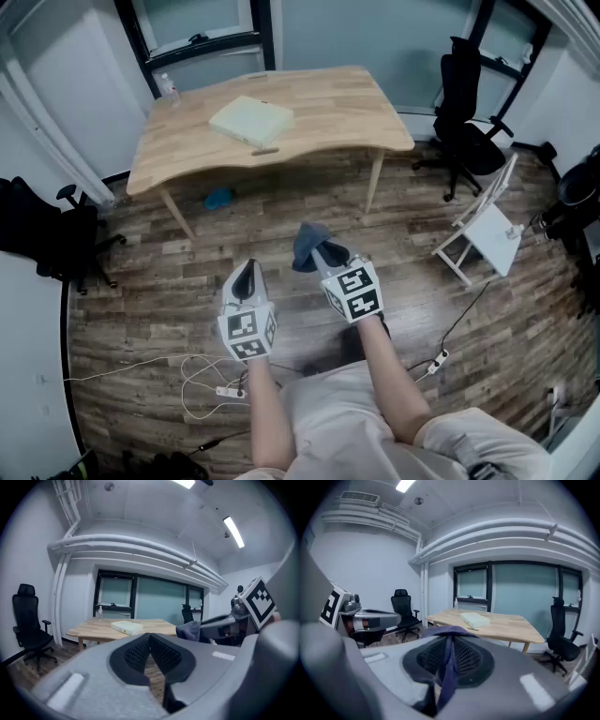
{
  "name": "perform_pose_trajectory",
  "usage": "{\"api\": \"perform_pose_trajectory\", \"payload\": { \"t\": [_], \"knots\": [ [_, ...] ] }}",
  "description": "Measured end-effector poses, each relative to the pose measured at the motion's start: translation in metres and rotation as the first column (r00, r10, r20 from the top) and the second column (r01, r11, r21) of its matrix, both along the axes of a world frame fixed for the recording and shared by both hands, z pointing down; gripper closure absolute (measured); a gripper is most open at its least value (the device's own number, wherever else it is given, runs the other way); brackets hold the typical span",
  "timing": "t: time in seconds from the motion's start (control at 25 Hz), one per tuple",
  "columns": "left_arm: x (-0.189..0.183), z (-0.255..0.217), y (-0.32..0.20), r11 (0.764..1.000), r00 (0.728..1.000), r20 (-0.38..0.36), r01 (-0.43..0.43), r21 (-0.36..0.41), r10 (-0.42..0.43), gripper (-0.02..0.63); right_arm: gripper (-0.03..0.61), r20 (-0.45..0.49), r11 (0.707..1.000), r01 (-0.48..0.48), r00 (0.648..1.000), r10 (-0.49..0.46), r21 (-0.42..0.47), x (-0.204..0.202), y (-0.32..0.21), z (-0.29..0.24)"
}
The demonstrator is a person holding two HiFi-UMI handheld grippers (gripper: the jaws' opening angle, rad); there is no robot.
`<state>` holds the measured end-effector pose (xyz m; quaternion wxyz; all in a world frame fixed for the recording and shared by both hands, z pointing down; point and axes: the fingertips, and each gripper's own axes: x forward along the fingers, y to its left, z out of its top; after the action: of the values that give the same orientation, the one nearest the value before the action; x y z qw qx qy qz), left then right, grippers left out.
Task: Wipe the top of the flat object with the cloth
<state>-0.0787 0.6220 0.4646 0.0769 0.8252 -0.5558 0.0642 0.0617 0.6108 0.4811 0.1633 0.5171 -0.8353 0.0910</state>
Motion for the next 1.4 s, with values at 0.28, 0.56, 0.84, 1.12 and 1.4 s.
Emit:
{"api": "perform_pose_trajectory", "payload": {
  "t": [0.28,0.56,0.84,1.12,1.4],
  "knots": [
    [0.0,0.0,-0.012,1.0,1.0,-0.008,-0.006,-0.001,0.006,0.606,0.529,0.003,1.0,-0.005,1.0,0.005,0.005,-0.001,-0.013,-0.003],
    [0.001,0.01,-0.053,1.0,0.999,-0.025,0.025,-0.019,-0.025,0.606,0.529,-0.005,0.998,0.063,0.998,-0.063,0.013,-0.007,-0.049,0.002],
    [0.006,-0.008,-0.112,0.999,0.999,0.025,0.039,0.012,-0.04,0.606,0.529,0.088,0.983,0.179,0.98,-0.181,0.031,-0.016,-0.118,-0.019],
    [0.004,-0.026,-0.156,0.997,0.996,0.072,0.055,0.045,-0.058,0.606,0.529,0.165,0.975,0.224,0.961,-0.223,0.015,-0.015,-0.186,-0.024],
    [0.006,-0.019,-0.197,0.997,0.993,0.09,0.074,0.007,-0.074,0.606,0.529,0.199,0.985,0.17,0.966,-0.165,-0.007,0.018,-0.238,-0.015]
  ]
}}
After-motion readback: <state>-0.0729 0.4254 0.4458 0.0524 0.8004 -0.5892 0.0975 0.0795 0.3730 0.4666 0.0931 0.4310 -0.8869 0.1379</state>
